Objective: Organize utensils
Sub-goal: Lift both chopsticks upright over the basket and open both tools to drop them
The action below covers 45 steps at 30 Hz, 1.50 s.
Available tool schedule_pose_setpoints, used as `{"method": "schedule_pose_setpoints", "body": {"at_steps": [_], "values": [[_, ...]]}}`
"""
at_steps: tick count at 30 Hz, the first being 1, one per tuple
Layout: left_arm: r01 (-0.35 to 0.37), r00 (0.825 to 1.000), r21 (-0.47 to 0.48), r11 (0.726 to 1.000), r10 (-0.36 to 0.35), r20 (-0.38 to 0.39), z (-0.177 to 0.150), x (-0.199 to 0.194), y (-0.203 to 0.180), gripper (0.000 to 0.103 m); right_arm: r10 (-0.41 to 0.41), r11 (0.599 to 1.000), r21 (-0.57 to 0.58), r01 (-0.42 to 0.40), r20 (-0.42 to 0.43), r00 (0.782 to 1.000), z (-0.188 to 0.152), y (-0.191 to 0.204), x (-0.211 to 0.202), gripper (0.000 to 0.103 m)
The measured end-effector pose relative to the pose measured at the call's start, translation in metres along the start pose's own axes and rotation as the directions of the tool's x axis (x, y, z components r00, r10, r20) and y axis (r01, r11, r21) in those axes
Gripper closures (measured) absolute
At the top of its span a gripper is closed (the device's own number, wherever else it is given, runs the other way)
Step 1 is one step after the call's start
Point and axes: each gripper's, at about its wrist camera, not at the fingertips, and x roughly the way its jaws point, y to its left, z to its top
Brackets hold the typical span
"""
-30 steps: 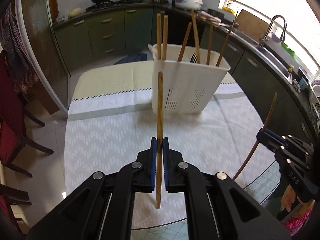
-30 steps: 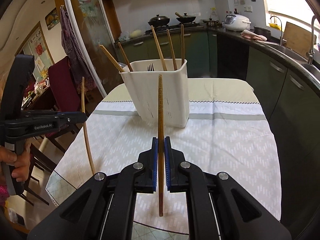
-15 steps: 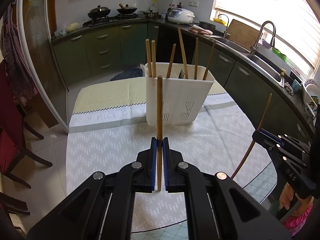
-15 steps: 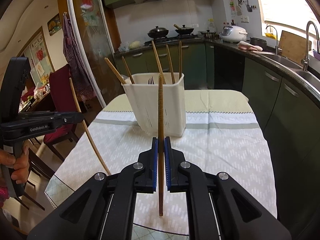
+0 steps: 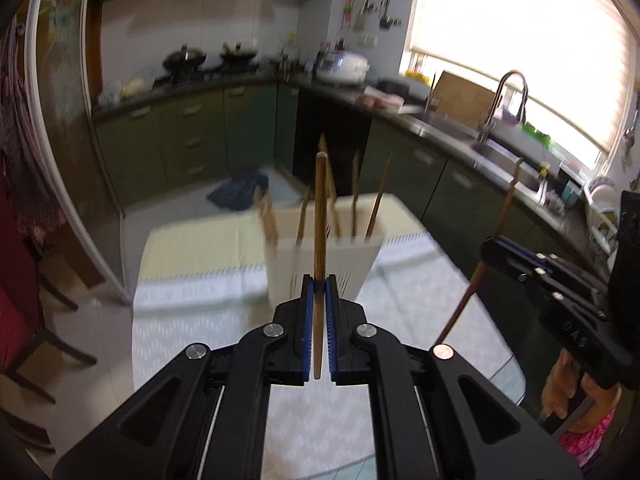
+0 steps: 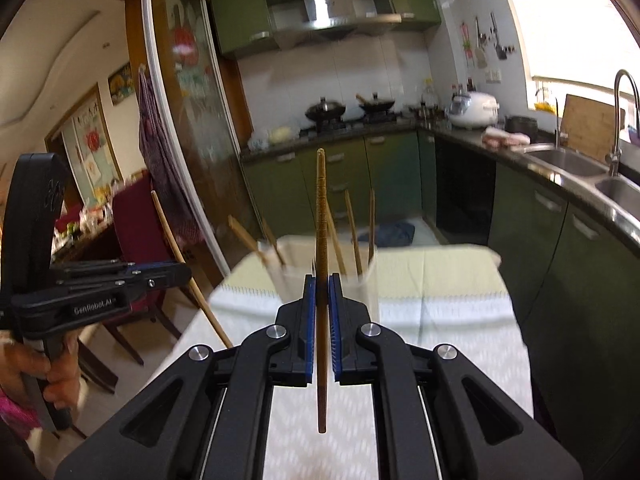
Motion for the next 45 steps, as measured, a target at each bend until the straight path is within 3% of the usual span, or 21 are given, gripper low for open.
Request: {"method": "schedule_pose_setpoints", "body": {"at_steps": [7,13,17,19,22,27,33,37,40,45], "values": [[0.018,0.988,0.031,0.999,-0.022,0.153,0.052,-0.013,-0.024,0.097,-0.001,1.000,0.000,0.001,0.146,0.989,0.059,0.004,-0.007,0.096],[-0.051,0.960,0.056,0.997,0.033,0.276,0.087,-0.011,-0.032,0.097,-0.002,1.000,-0.007,0.004,0.225,0.974,0.092,0.002,0.009,0.096],[-0.096,0.948,0.062,0.993,0.072,0.311,0.096,0.004,-0.029,0.097,-0.010,0.999,-0.028,0.017,0.254,0.967,0.110,0.000,0.033,0.096],[-0.110,0.949,0.066,0.992,0.084,0.305,0.098,0.015,-0.027,0.097,-0.018,0.998,-0.046,0.031,0.254,0.967,0.115,0.000,0.049,0.096],[-0.107,0.964,0.061,0.992,0.088,0.252,0.095,0.045,-0.022,0.097,-0.026,0.998,-0.042,0.036,0.227,0.974,0.113,-0.003,0.077,0.096],[-0.081,0.983,0.051,0.995,0.071,0.166,0.084,0.080,-0.012,0.097,-0.040,0.998,-0.039,0.047,0.163,0.986,0.094,-0.010,0.114,0.096],[-0.078,0.992,0.068,0.995,0.071,0.100,0.064,0.098,-0.012,0.097,-0.048,0.997,-0.047,0.053,0.093,0.995,0.067,-0.012,0.143,0.096],[-0.079,0.995,0.084,0.993,0.073,0.074,0.051,0.106,-0.012,0.096,-0.053,0.997,-0.051,0.056,0.059,0.997,0.051,-0.015,0.154,0.095],[-0.073,0.996,0.079,0.994,0.068,0.062,0.045,0.109,-0.011,0.088,-0.054,0.997,-0.049,0.056,0.051,0.997,0.045,-0.016,0.156,0.085],[-0.066,0.996,0.071,0.995,0.061,0.069,0.041,0.106,-0.010,0.088,-0.049,0.997,-0.053,0.052,0.071,0.996,0.038,-0.015,0.142,0.085]]}}
